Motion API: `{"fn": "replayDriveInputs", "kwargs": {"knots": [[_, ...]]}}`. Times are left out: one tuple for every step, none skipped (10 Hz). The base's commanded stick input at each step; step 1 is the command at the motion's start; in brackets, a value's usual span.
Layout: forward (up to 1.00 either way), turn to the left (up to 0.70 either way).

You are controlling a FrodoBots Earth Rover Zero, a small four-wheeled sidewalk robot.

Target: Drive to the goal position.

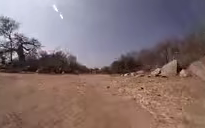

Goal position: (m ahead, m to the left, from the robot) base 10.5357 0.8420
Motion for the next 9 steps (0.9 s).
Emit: {"fn": "replayDriveInputs", "kwargs": {"knots": [[1.00,0.00],[1.00,0.00],[1.00,0.00],[1.00,0.00],[1.00,0.00],[1.00,0.00],[1.00,0.00],[1.00,0.00],[1.00,0.00]]}}
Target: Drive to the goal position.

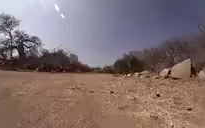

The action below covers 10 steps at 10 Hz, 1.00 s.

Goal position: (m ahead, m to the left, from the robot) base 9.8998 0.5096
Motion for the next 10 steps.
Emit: {"fn": "replayDriveInputs", "kwargs": {"knots": [[1.00,0.00],[1.00,0.00],[1.00,0.00],[1.00,0.00],[1.00,0.00],[1.00,0.00],[0.99,0.00],[0.98,0.00],[0.98,0.00],[0.97,0.00]]}}
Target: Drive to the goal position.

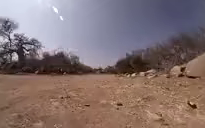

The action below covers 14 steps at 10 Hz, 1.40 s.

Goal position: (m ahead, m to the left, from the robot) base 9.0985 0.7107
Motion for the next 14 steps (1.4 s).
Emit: {"fn": "replayDriveInputs", "kwargs": {"knots": [[0.97,0.00],[0.97,0.00],[0.96,0.00],[0.96,0.00],[0.96,0.00],[0.95,0.00],[0.95,0.00],[0.95,0.00],[0.95,0.00],[0.95,0.00],[0.95,0.00],[0.95,0.00],[0.95,0.00],[0.95,0.00]]}}
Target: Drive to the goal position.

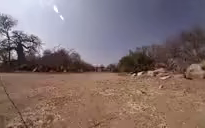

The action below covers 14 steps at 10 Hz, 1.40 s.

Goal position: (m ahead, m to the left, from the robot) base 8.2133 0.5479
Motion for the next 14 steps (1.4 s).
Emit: {"fn": "replayDriveInputs", "kwargs": {"knots": [[0.94,0.00],[0.94,0.00],[0.94,0.00],[0.94,0.00],[0.93,0.00],[0.93,0.00],[0.93,0.00],[0.93,0.00],[0.92,0.00],[0.92,0.00],[0.92,0.00],[0.92,0.00],[0.92,0.00],[0.91,0.00]]}}
